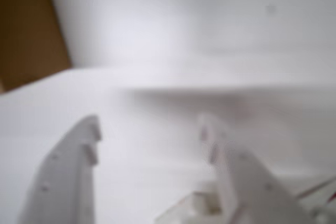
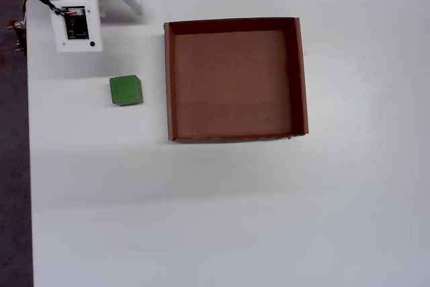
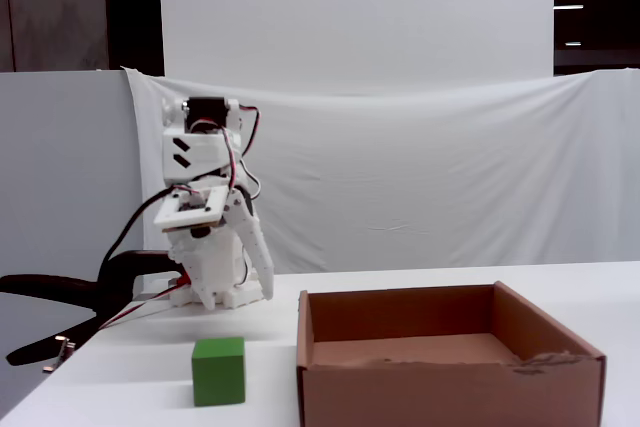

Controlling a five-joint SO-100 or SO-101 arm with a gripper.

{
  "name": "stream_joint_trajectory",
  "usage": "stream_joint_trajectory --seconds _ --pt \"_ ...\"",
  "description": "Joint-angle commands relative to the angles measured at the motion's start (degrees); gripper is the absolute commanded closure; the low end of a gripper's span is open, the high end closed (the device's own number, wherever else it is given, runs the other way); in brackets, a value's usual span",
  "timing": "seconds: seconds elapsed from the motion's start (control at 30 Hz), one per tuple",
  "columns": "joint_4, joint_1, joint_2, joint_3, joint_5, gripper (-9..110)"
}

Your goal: Grasp a green cube and put it in a box.

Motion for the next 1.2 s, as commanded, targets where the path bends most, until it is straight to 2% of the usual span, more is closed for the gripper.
stream_joint_trajectory --seconds 0.0,0.43,0.77,1.17 --pt "2.2 0.9 -3.6 -7.2 -2.8 75" --pt "11.3 6.6 -23.2 -29.8 -13.6 75" --pt "10.8 12.3 -45.4 -48.6 -21.9 72" --pt "4.0 12.9 -59.9 -57.6 -22.1 70"
